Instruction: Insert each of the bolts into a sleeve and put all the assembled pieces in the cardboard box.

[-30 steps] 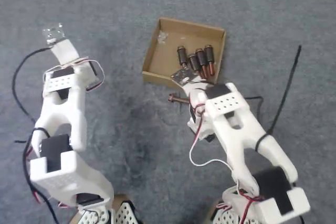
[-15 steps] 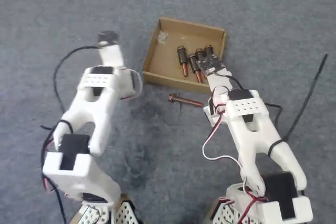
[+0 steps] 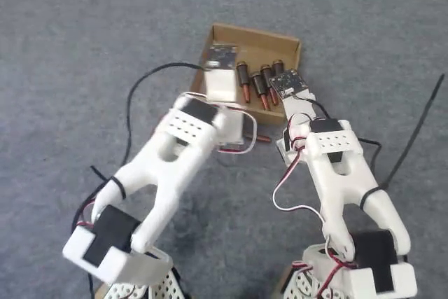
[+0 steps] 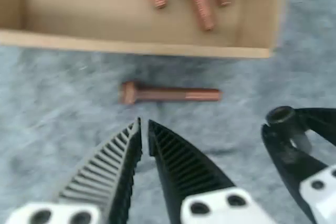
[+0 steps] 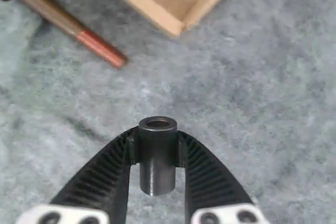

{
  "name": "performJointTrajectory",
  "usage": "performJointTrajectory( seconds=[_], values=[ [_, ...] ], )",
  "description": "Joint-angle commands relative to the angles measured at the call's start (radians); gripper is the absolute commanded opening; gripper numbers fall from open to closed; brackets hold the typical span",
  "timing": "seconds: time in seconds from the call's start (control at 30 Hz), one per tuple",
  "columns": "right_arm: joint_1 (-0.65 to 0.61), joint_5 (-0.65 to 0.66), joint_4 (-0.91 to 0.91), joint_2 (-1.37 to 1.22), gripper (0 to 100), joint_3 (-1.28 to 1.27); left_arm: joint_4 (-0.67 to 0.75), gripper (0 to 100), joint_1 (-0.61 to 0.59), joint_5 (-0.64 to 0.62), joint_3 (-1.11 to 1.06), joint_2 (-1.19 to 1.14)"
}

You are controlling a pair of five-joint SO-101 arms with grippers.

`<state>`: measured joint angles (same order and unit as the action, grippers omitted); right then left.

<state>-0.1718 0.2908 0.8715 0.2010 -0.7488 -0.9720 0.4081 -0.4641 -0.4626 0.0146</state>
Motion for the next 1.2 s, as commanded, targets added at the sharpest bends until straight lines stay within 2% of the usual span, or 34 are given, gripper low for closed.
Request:
performJointTrajectory(
  seconds=[0.0, 0.17, 0.3, 0.53, 0.93, 1.17],
  values=[
    [0.053, -0.011, -0.013, 0.051, 0.6, 0.008, 0.034, 10, 0.057, -0.092, 0.068, -0.032],
    [0.059, -0.011, -0.015, 0.053, 0.6, 0.011, 0.032, 20, 0.137, -0.368, 0.079, -0.117],
    [0.061, -0.011, -0.015, 0.053, 0.6, 0.011, 0.051, 23, 0.170, -0.494, 0.079, -0.190],
    [0.054, -0.005, -0.015, 0.053, 0.6, 0.011, 0.170, 23, 0.060, -0.554, 0.085, -0.273],
    [0.051, -0.002, -0.013, 0.053, 0.6, 0.011, 0.218, 23, 0.034, -0.557, 0.105, -0.305],
    [0.051, -0.002, -0.013, 0.053, 0.6, 0.009, 0.175, 23, 0.008, -0.554, 0.159, -0.350]
  ],
)
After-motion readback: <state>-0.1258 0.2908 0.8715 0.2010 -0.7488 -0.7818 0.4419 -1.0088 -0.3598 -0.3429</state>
